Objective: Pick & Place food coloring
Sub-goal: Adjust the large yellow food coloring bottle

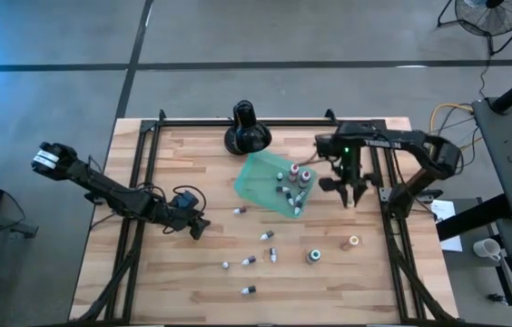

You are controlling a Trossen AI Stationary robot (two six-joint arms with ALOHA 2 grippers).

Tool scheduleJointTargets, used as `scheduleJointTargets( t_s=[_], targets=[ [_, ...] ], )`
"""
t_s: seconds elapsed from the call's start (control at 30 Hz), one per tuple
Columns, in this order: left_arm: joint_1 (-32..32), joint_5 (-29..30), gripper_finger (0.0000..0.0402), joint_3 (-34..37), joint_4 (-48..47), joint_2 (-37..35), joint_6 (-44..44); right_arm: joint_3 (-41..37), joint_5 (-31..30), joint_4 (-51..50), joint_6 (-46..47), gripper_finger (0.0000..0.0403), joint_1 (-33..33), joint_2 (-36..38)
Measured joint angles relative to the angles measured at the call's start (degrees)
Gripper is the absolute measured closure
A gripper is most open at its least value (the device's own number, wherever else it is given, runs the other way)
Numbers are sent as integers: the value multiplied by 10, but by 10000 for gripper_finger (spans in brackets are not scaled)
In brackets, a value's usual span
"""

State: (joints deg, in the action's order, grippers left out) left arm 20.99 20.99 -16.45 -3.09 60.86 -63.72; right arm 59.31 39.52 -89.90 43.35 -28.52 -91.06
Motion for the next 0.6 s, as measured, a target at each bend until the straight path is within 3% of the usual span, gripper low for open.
scheduleJointTargets(
  t_s=[0.3, 0.6],
  targets=[
    [0, -1, 179, 9, 0, 0, -9, -110, 31, 5, -23, 273, 12, -5],
    [0, -1, 179, 9, 0, 0, -9, -109, 30, 14, -49, 283, 11, -4]
  ],
)
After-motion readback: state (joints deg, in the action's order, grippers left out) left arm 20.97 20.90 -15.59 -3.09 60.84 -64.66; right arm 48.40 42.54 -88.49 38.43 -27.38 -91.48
